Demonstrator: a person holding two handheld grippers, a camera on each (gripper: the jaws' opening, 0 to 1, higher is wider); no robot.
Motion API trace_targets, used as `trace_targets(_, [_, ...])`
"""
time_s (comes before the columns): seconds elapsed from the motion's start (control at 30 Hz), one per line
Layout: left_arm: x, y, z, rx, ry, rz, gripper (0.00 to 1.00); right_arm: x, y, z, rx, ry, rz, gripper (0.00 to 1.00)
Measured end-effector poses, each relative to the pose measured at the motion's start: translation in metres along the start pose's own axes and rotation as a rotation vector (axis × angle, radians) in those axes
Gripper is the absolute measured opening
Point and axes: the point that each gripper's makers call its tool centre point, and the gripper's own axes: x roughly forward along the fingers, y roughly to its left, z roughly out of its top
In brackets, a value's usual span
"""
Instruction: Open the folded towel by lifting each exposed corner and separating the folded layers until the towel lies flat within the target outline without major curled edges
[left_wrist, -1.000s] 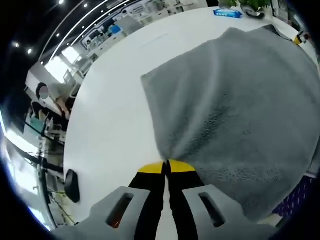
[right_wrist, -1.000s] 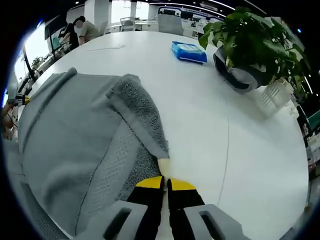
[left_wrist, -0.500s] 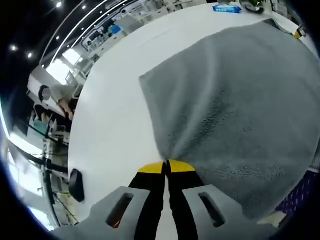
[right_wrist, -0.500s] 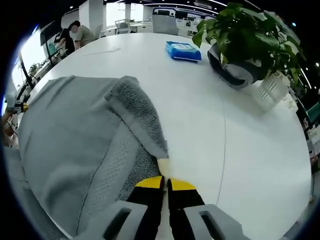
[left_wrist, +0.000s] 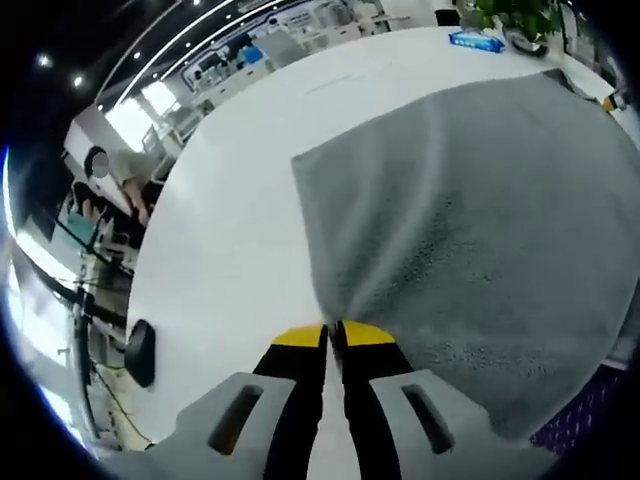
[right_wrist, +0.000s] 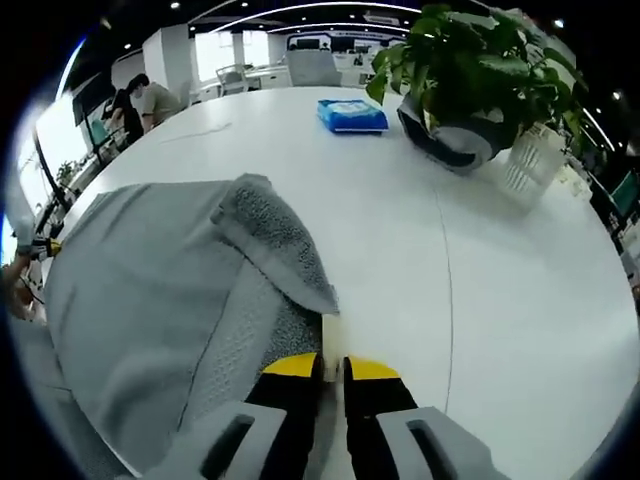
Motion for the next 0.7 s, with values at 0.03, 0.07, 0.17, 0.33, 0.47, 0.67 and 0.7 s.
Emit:
trace_targets(0.03, [-0.002, 0.0, 0.003, -0.014, -0.015, 0.004, 0.05, -0.004, 0.0, 0.007, 0.003, -0.038, -0.011, 0.06])
trace_targets(0.07, [-0.009, -0.002, 0.011, -0.06, -0.048, 0.002, 0.05, -0.01, 0.002, 0.019, -0.01, -0.092, -0.009, 0.06])
trace_targets(0.17, [-0.021, -0.011, 0.022, -0.085, -0.074, -0.009, 0.07, -0.02, 0.015, 0.045, -0.096, -0.176, 0.013, 0.06])
trace_targets(0.33, [-0.037, -0.063, 0.036, -0.11, -0.138, -0.092, 0.07, -0.015, 0.07, 0.078, -0.226, -0.241, 0.122, 0.05])
trace_targets(0.47, [-0.038, -0.11, 0.016, -0.054, -0.102, -0.149, 0.07, 0.018, 0.106, 0.073, -0.287, -0.147, 0.179, 0.05])
trace_targets(0.67, [-0.033, -0.129, -0.005, -0.05, -0.087, -0.151, 0.06, 0.044, 0.119, 0.082, -0.275, -0.144, 0.165, 0.06])
trace_targets(0.7, [-0.034, -0.13, -0.005, -0.066, -0.087, -0.15, 0.05, 0.048, 0.119, 0.085, -0.257, -0.151, 0.156, 0.06])
